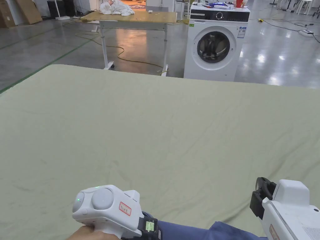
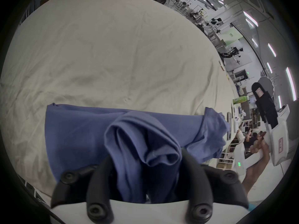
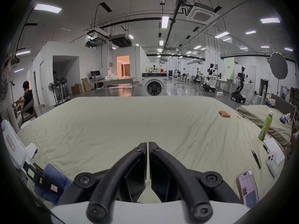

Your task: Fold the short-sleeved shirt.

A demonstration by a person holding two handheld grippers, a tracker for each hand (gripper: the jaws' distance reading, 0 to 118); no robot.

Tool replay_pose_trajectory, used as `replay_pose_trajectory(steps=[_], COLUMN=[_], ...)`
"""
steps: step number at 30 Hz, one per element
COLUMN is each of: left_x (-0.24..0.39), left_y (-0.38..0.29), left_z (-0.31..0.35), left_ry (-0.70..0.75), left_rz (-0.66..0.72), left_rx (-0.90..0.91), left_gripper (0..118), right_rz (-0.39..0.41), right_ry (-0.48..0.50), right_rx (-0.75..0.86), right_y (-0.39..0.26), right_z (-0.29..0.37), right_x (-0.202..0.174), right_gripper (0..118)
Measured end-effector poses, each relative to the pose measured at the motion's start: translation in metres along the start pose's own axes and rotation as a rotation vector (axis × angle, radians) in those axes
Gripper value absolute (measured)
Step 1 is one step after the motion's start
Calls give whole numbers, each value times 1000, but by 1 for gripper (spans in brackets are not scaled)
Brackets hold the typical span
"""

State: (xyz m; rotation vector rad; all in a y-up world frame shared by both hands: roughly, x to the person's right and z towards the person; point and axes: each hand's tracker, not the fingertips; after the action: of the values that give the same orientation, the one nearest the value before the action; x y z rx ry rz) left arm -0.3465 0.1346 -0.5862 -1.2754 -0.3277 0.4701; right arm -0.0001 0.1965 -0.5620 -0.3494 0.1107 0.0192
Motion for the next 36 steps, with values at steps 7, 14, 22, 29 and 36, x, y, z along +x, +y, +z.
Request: replay_pose_trajectory(steps=[7, 14, 22, 29, 36], left_x=[-2, -17, 2, 18, 13], left_y=[1, 5, -24, -43, -47], left_z=[50, 49, -3, -48, -41], left_ry=[-99, 48, -43, -63, -115], left_rz=[-13, -61, -197, -240, -207], left_rx=[90, 113, -73, -47, 4], left_gripper=[35, 15, 12, 12, 11], right_rz=[11, 3, 4, -6, -8], right_ry=[-3, -1, -8, -9, 1], right_rx=[-1, -16, -37, -43, -41], right_y=[2, -1, -7, -10, -10], right_z=[1, 2, 1, 0, -1], right_x=[2, 3, 4, 3, -2], right_gripper=[2, 2, 2, 1, 1])
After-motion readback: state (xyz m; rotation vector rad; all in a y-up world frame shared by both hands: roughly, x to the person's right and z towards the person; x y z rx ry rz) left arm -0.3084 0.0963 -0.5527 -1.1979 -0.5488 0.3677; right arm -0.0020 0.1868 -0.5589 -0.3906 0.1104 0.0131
